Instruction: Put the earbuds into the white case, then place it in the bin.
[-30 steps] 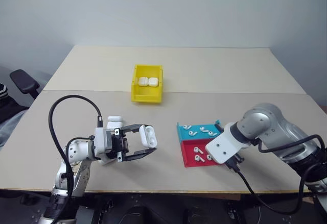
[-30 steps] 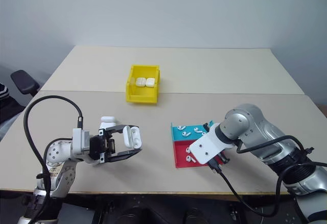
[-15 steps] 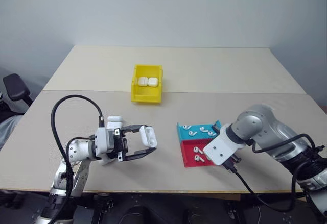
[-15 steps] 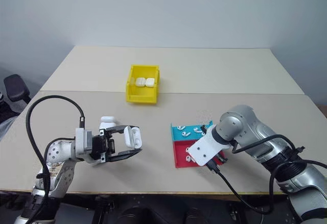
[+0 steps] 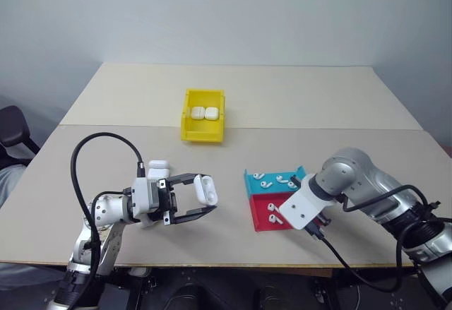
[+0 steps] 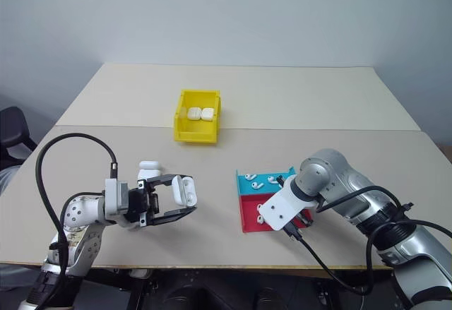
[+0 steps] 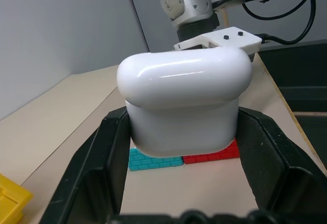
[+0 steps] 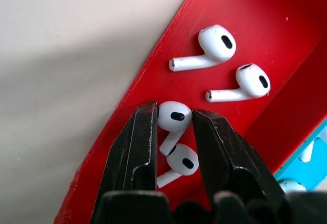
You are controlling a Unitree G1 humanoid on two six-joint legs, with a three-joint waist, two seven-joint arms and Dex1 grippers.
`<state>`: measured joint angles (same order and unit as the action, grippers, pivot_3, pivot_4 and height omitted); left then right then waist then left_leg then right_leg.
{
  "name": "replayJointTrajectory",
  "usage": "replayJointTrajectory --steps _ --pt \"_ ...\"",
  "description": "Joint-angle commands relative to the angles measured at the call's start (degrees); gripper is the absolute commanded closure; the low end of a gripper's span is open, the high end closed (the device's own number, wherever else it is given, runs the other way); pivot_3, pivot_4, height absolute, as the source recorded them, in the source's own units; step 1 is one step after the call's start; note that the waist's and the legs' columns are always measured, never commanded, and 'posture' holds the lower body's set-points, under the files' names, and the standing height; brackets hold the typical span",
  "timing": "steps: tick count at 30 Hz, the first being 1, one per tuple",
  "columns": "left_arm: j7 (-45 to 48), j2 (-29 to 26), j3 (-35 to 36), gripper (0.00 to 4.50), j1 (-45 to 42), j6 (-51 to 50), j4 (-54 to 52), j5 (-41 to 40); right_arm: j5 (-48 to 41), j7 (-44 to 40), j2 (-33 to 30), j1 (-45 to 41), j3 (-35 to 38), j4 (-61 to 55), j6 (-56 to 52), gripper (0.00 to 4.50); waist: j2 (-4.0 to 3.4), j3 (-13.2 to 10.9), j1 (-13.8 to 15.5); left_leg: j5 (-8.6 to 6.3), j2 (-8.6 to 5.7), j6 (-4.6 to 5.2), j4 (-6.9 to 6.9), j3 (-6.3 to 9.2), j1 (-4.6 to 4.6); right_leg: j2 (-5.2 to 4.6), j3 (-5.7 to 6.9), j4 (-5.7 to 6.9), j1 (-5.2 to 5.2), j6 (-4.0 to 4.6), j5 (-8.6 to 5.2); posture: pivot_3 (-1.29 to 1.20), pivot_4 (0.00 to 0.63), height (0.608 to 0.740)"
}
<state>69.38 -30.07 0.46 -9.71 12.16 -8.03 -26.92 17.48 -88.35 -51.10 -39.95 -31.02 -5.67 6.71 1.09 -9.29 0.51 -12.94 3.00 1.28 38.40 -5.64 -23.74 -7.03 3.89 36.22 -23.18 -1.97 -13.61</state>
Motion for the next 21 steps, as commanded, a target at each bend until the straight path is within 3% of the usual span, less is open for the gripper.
replayJointTrajectory --steps 1,11,15,21 --pt "-0.51 -0.68 0.1 1.71 0.16 0.06 -1.55 0.1 0.11 -1.53 0.18 -0.98 0.34 -0.31 -0.57 3.09 0.0 0.0 0.0 0.0 0.0 0.0 0.0 0.0 0.0 0.0 0.0 0.0 0.0 0.0 0.0 0.0 0.15 0.74" --pt "-0.41 -1.18 -0.04 1.71 0.11 0.5 -0.98 0.38 0.16 -2.49 0.33 -0.91 0.05 0.2 -1.83 3.09 0.0 0.0 -0.02 0.0 0.0 0.0 0.0 0.0 0.0 0.0 0.0 0.0 0.0 0.0 0.0 0.0 0.15 0.74" --pt "-0.62 -1.22 -0.11 1.71 0.03 0.41 -0.93 0.42 -0.16 -2.51 0.27 -0.75 0.15 0.17 -1.62 3.86 0.0 0.0 -0.01 0.0 0.0 0.0 0.0 0.0 0.0 0.0 0.01 0.0 0.01 0.0 0.0 0.0 0.15 0.74" --pt "-0.6 -1.33 -0.12 1.71 0.14 0.19 -1.16 0.18 -0.31 -2.0 0.51 -0.66 0.5 -0.31 -2.05 3.87 0.0 0.0 -0.01 0.0 0.0 0.0 0.0 0.01 0.0 0.0 0.01 0.0 0.01 0.0 0.0 0.0 0.15 0.74"
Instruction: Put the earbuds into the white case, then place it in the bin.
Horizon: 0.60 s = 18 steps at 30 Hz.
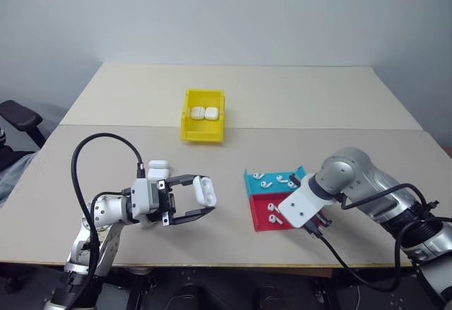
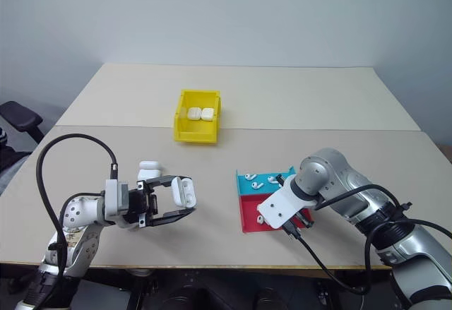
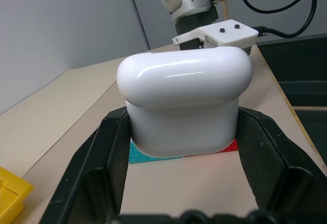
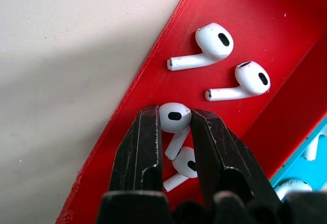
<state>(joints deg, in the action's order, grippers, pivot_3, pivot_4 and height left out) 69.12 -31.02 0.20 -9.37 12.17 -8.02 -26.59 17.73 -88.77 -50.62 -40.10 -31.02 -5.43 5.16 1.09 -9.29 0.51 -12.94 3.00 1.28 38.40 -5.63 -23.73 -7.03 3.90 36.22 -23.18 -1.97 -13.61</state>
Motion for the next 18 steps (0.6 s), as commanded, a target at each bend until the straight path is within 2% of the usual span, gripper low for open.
replayJointTrajectory --steps 1,5,9,14,18 --pt "-0.4 -0.36 0.12 1.71 -0.25 0.12 -1.21 -0.17 -0.63 -1.56 -0.03 -0.53 0.62 -0.77 -0.58 3.87 0.0 0.0 0.0 0.0 0.0 0.0 0.0 0.0 0.0 0.0 0.0 0.0 0.0 0.0 0.0 0.0 0.15 0.74" --pt "-0.95 0.08 0.24 1.71 -0.88 -0.49 -1.71 -0.98 -5.91 -2.93 -0.44 -0.46 3.47 -4.41 -4.21 3.87 0.0 0.0 0.0 0.0 0.0 0.0 0.0 0.0 0.0 0.0 0.0 0.0 -0.01 0.0 0.0 0.0 0.15 0.74" --pt "-1.05 1.0 0.49 1.71 -2.37 -1.31 -2.88 -3.47 -18.68 -1.47 -0.74 -1.64 12.65 -10.03 -15.1 3.87 0.0 -0.01 0.07 0.0 0.0 0.0 -0.02 0.04 -0.03 0.0 0.0 0.0 -0.03 0.01 0.01 0.0 0.15 0.74" --pt "-1.15 2.12 0.21 1.71 -5.07 -4.26 -4.69 -7.05 -30.75 5.97 0.52 -1.03 26.5 -11.85 -23.69 3.87 0.0 -0.01 0.27 -0.03 0.0 0.04 -0.01 0.12 -0.03 -0.01 0.03 -0.03 0.02 0.01 0.01 0.0 0.15 0.74" --pt "1.34 3.64 -0.96 1.71 -8.16 -6.32 -4.18 -10.08 -41.72 14.7 6.09 -0.47 37.54 -12.85 -27.49 3.87 0.0 -0.01 0.18 -0.03 -0.01 0.05 -0.02 0.11 -0.03 -0.01 0.05 -0.02 0.04 0.02 0.02 0.0 0.15 0.74"
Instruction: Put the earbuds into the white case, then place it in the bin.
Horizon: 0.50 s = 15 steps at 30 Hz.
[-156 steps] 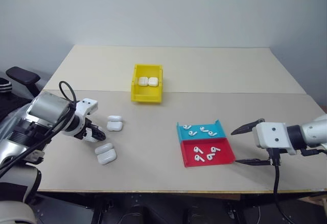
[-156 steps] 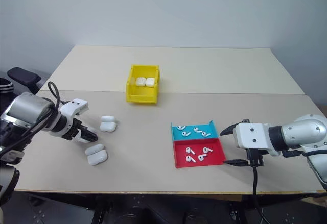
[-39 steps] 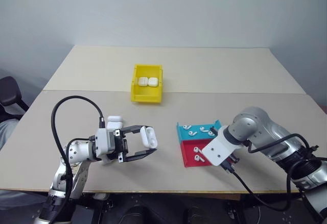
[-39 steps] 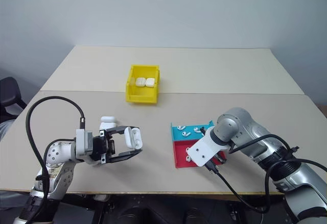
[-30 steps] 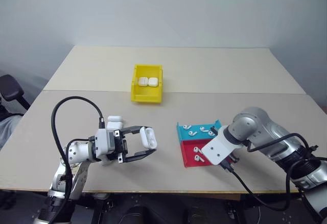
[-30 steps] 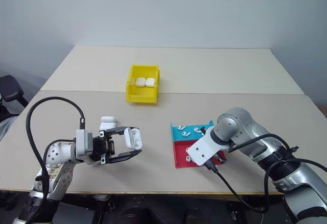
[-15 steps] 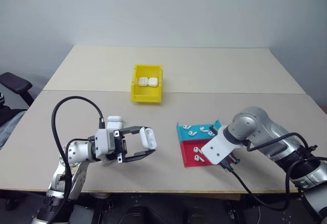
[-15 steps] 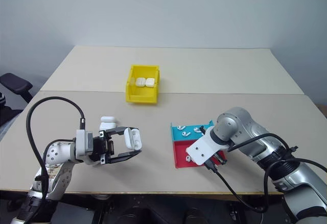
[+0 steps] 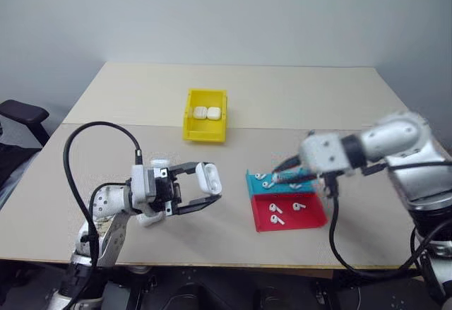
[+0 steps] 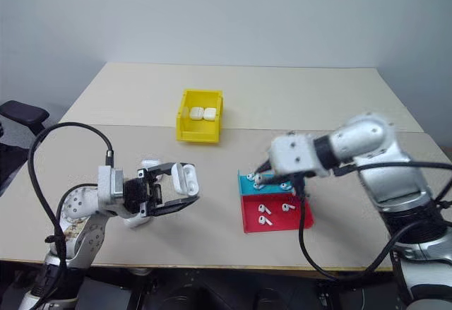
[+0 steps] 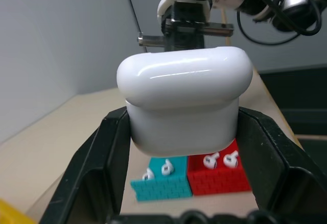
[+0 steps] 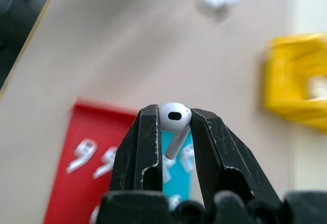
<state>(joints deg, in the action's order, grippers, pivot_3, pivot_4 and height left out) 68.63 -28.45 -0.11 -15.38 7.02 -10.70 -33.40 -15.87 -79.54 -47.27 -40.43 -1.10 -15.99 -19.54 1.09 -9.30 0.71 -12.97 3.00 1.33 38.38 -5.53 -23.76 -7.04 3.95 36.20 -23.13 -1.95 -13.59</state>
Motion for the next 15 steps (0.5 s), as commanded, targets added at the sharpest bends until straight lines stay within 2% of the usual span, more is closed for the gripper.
replayJointTrajectory --steps 1,5,8,10,15 --pt "2.49 1.67 -0.8 1.71 -2.8 -1.75 -1.17 -4.39 -10.46 7.05 4.09 -0.06 9.42 -2.67 -3.31 3.87 0.0 0.0 -0.08 0.0 0.0 0.0 0.0 0.0 0.0 0.0 0.0 0.0 0.0 0.0 0.0 0.0 0.15 0.74" --pt "3.59 4.63 -2.44 1.71 -6.43 -5.01 0.09 -6.49 -20.42 12.93 11.58 1.12 14.05 -5.56 -2.17 3.87 0.0 0.0 -0.08 0.0 -0.01 0.0 -0.03 -0.02 0.0 0.01 -0.02 0.0 -0.01 0.0 0.0 0.0 0.15 0.74" --pt "5.39 5.94 -3.55 1.71 -8.87 -5.63 1.66 -5.95 -26.38 16.13 16.96 1.16 14.92 -7.36 -1.56 3.87 0.0 0.0 -0.08 0.01 -0.02 -0.01 -0.02 -0.02 0.0 0.01 -0.02 0.03 0.0 -0.01 0.01 0.0 0.15 0.74" --pt "6.37 7.08 -4.03 1.71 -10.6 -5.76 2.71 -6.0 -26.88 15.59 19.76 2.48 13.66 -8.67 1.93 3.87 -0.01 0.0 -0.07 0.01 -0.02 -0.01 -0.02 -0.01 0.0 0.02 -0.01 0.03 0.01 -0.01 0.01 0.0 0.15 0.74" --pt "7.95 8.37 -4.38 1.71 -12.79 -6.0 4.04 -5.37 -24.37 13.75 21.74 5.25 9.72 -8.41 7.29 3.87 -0.01 0.0 -0.08 0.01 -0.04 0.0 -0.02 -0.02 -0.01 0.02 -0.03 -0.01 0.01 -0.04 0.02 0.0 0.15 0.74"
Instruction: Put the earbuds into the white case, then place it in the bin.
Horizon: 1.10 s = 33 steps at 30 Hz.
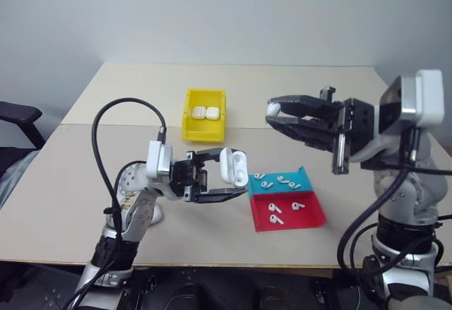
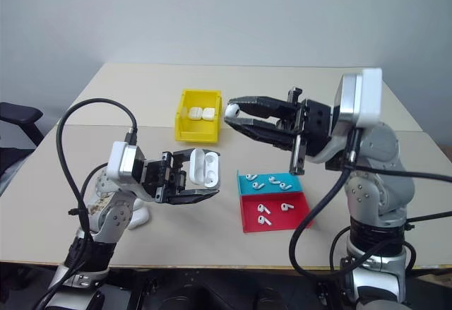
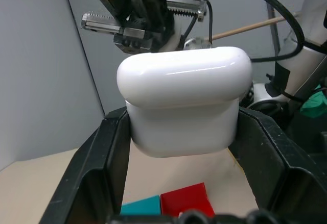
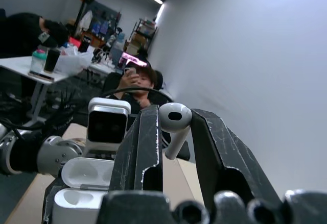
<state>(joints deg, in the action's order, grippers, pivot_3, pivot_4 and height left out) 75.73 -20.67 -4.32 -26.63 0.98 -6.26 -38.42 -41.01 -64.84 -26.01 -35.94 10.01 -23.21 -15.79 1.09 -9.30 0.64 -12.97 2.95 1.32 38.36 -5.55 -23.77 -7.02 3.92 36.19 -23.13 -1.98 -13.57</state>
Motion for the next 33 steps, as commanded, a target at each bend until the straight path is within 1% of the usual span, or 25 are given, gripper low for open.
replayJointTrajectory --steps 1,8,17,30,32,33 --pt "0.89 0.69 -0.16 1.71 -1.68 -0.03 -0.35 -0.28 0.86 -1.13 0.46 0.95 -1.93 -0.97 4.11 3.87 0.0 0.0 -0.01 0.0 0.0 0.0 0.0 0.01 0.01 0.0 0.01 0.0 0.01 0.0 0.0 0.0 0.15 0.74" --pt "0.82 0.67 0.16 1.71 -1.46 -0.66 -1.86 -0.37 3.24 -3.18 0.65 2.73 -6.2 1.05 8.53 3.87 0.0 0.0 -0.09 0.0 0.01 0.0 0.0 0.02 0.01 0.01 0.01 0.01 0.0 0.0 0.0 0.0 0.15 0.74" --pt "0.35 0.48 0.44 1.71 -0.75 -0.74 -2.77 -0.05 6.07 -4.22 0.53 3.11 -9.6 3.55 12.22 3.87 0.0 0.0 -0.08 0.0 0.01 0.0 0.0 0.03 0.01 0.01 0.0 0.01 -0.01 0.0 0.0 0.0 0.15 0.74" --pt "0.2 0.55 0.29 1.71 -1.05 -0.08 -1.98 0.59 8.21 -4.93 -0.55 3.67 -11.13 6.08 14.11 3.87 0.0 0.0 -0.05 0.0 0.01 0.0 -0.01 0.03 0.01 0.01 0.01 0.0 0.0 0.0 0.0 0.0 0.15 0.74" --pt "0.13 0.74 0.18 1.71 -1.1 0.04 -1.85 0.86 8.39 -5.59 -0.96 4.01 -11.38 6.04 14.47 3.12 0.0 0.0 -0.04 0.0 0.01 0.0 -0.01 0.03 0.01 0.01 0.01 0.0 -0.01 0.0 0.0 0.0 0.15 0.74" --pt "0.08 0.72 0.09 1.71 -1.08 -0.06 -1.88 1.05 8.91 -5.84 -1.15 4.24 -11.55 6.03 15.06 2.91 0.0 0.0 -0.03 0.0 0.01 0.0 -0.01 0.03 0.01 0.01 0.01 -0.01 -0.01 0.0 0.0 0.0 0.15 0.74"
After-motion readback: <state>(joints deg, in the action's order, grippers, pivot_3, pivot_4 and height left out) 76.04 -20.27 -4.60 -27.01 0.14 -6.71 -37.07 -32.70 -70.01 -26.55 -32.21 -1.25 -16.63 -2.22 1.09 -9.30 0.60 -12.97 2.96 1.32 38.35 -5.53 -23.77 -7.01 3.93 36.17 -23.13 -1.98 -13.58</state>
